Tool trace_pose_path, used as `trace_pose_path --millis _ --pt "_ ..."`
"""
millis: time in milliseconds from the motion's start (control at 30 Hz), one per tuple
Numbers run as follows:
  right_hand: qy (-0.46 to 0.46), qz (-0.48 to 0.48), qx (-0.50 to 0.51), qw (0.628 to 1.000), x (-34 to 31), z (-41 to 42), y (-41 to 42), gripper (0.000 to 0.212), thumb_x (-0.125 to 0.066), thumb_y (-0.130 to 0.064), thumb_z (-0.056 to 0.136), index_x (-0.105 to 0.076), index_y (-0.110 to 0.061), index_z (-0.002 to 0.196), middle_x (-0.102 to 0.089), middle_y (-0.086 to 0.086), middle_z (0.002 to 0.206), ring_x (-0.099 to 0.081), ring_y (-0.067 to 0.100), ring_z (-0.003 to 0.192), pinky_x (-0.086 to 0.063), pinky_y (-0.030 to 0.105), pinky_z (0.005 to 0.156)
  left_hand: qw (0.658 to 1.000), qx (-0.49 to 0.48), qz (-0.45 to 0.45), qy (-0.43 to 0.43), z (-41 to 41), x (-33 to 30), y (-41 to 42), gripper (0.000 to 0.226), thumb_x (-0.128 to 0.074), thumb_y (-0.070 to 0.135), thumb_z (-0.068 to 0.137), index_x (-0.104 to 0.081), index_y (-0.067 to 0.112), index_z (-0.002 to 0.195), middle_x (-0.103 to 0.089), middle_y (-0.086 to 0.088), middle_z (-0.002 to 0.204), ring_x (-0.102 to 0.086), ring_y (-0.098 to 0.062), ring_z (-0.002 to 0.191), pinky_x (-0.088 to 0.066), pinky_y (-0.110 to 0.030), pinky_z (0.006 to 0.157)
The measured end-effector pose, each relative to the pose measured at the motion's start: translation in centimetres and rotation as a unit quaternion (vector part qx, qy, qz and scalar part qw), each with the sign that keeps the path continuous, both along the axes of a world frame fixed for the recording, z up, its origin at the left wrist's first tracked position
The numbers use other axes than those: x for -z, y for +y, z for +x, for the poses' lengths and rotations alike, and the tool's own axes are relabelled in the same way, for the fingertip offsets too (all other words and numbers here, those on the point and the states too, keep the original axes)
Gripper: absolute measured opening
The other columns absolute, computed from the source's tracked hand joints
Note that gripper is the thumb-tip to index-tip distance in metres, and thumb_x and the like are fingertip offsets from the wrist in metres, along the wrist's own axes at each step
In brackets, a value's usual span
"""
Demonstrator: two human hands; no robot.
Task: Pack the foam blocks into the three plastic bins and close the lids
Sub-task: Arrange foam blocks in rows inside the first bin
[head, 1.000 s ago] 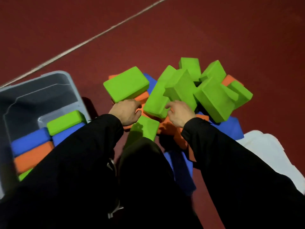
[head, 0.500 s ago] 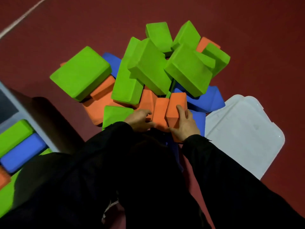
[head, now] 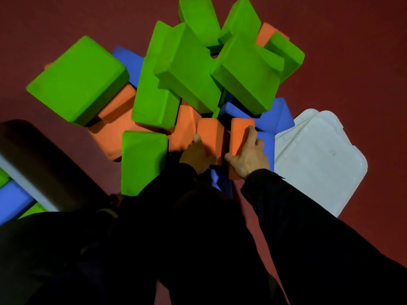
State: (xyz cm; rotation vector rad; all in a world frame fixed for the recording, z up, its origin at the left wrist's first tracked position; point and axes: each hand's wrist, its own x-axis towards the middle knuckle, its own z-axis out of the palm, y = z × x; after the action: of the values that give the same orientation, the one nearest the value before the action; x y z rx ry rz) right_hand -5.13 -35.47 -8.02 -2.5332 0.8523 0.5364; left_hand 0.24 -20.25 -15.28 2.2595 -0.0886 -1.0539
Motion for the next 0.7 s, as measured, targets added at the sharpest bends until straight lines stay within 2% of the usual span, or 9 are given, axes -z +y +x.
trace_pose_path --millis 33,100,133,200,233,333,400,533,700 --pt "0.004 0.001 -0.002 1.000 -0.4 -0.1 -0.2 0.105 -0.075 -0.043 0.079 -0.007 -0.026 0.158 -0.039 0.020 0.140 -0.060 0.044 0.101 -0.045 0.043 0.080 1.000 -0.012 0.002 -0.003 0.0 -0.2 -0.1 0.104 -0.071 0.041 0.086 -0.007 -0.006 0.153 -0.048 -0.026 0.140 -0.052 -0.042 0.125 -0.044 -0.042 0.096" --pt "-0.002 -0.008 0.001 1.000 -1.4 0.0 -0.3 0.104 -0.072 -0.047 0.078 -0.008 -0.029 0.158 -0.040 0.017 0.142 -0.059 0.043 0.107 -0.045 0.043 0.081 0.999 -0.032 0.003 -0.031 -0.2 -1.5 0.1 0.094 -0.076 0.040 0.077 -0.024 0.003 0.147 -0.053 -0.022 0.134 -0.057 -0.041 0.120 -0.047 -0.043 0.094" --pt "-0.011 -0.017 0.008 1.000 -1.9 0.4 -0.2 0.101 -0.070 -0.050 0.077 -0.010 -0.030 0.157 -0.042 0.015 0.142 -0.058 0.043 0.110 -0.046 0.044 0.082 0.997 -0.044 -0.001 -0.062 -0.2 -2.2 0.3 0.085 -0.076 0.041 0.072 -0.033 0.008 0.138 -0.058 -0.019 0.127 -0.060 -0.042 0.114 -0.049 -0.044 0.089" --pt "-0.033 -0.025 0.018 0.999 -3.5 1.0 0.3 0.098 -0.067 -0.053 0.076 -0.015 -0.030 0.155 -0.045 0.014 0.140 -0.057 0.041 0.115 -0.047 0.048 0.089 0.987 -0.065 -0.009 -0.147 -0.3 -4.0 1.2 0.076 -0.072 0.045 0.063 -0.041 0.013 0.124 -0.063 -0.016 0.113 -0.065 -0.042 0.102 -0.052 -0.044 0.079" --pt "-0.045 -0.024 0.017 0.999 -4.6 1.3 0.6 0.096 -0.067 -0.054 0.076 -0.018 -0.030 0.154 -0.047 0.014 0.138 -0.057 0.041 0.116 -0.047 0.048 0.091 0.982 -0.068 -0.007 -0.176 -0.1 -5.1 1.7 0.078 -0.071 0.048 0.062 -0.041 0.015 0.126 -0.064 -0.015 0.112 -0.066 -0.041 0.100 -0.053 -0.045 0.077" --pt "-0.070 -0.028 -0.004 0.997 -8.1 1.9 0.8 0.089 -0.064 -0.058 0.076 -0.025 -0.029 0.151 -0.051 0.014 0.132 -0.059 0.041 0.114 -0.045 0.046 0.088 0.981 -0.039 0.015 -0.188 1.0 -8.7 3.0 0.092 -0.070 0.057 0.066 -0.031 0.019 0.141 -0.061 -0.017 0.124 -0.062 -0.039 0.111 -0.051 -0.047 0.087" --pt "-0.084 -0.029 -0.018 0.996 -10.6 1.7 0.8 0.086 -0.062 -0.060 0.077 -0.029 -0.028 0.149 -0.052 0.014 0.133 -0.059 0.040 0.114 -0.045 0.047 0.087 0.972 -0.037 0.032 -0.228 1.3 -11.3 3.6 0.091 -0.066 0.060 0.069 -0.032 0.020 0.143 -0.061 -0.017 0.126 -0.062 -0.038 0.112 -0.050 -0.046 0.087" --pt "-0.130 -0.027 -0.032 0.991 -15.6 1.0 1.0 0.082 -0.060 -0.061 0.078 -0.032 -0.029 0.148 -0.052 0.012 0.137 -0.057 0.039 0.119 -0.047 0.051 0.093 0.954 -0.072 0.024 -0.291 1.7 -16.8 4.3 0.081 -0.060 0.060 0.069 -0.046 0.017 0.136 -0.060 -0.013 0.125 -0.059 -0.036 0.114 -0.049 -0.044 0.090" --pt "-0.202 0.005 -0.077 0.976 -20.7 0.2 1.9 0.088 -0.065 -0.058 0.076 -0.031 -0.029 0.151 -0.049 0.012 0.143 -0.056 0.037 0.123 -0.047 0.047 0.094 0.938 -0.088 0.037 -0.332 2.5 -23.7 7.7 0.070 -0.056 0.063 0.066 -0.053 0.016 0.117 -0.061 -0.015 0.113 -0.059 -0.037 0.106 -0.048 -0.043 0.085"
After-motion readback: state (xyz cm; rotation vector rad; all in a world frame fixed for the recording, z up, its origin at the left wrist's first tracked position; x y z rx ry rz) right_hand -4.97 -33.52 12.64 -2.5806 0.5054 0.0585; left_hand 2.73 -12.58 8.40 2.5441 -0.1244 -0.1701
